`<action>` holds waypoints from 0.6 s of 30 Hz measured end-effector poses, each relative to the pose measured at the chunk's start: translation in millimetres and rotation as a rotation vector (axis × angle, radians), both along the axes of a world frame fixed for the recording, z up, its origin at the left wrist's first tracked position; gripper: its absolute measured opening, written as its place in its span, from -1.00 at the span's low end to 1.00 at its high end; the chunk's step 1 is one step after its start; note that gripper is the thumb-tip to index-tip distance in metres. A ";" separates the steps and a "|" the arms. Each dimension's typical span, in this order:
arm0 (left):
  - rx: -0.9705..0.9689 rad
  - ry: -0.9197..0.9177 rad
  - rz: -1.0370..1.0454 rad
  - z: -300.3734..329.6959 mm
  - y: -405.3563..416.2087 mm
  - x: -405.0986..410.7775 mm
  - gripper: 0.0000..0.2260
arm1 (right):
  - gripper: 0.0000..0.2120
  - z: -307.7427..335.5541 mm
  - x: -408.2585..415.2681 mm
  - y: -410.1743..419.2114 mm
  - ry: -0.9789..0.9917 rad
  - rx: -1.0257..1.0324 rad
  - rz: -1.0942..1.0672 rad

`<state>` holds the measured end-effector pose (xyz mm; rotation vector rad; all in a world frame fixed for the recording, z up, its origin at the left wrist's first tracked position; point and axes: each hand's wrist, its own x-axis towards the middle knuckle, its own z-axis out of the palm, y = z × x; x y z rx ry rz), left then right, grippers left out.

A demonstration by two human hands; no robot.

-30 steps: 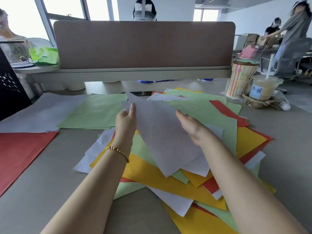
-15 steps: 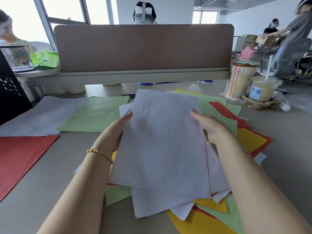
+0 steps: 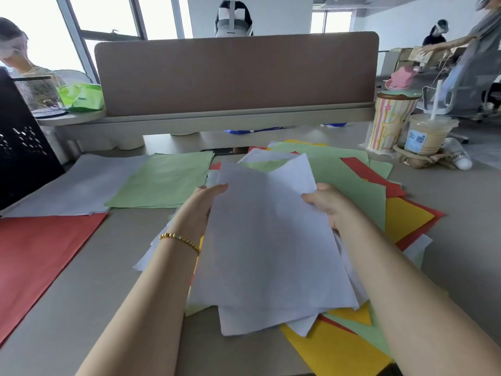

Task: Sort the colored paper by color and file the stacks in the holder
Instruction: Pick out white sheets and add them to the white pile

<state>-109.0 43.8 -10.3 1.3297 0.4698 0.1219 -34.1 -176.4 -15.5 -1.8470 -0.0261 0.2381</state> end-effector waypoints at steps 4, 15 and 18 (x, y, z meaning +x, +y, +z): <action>0.109 -0.038 -0.028 7.7 -11.7 -15.7 -0.89 | -0.82 20.0 -6.1 4.6 -0.059 0.234 -0.098; 0.293 -0.629 0.105 110.0 -9.9 -44.3 -0.67 | -0.76 120.9 -67.5 36.9 -0.987 0.170 -0.320; 0.329 -0.637 0.125 113.8 -6.6 -49.5 -0.65 | -0.74 115.3 -71.8 41.1 -1.041 0.146 -0.350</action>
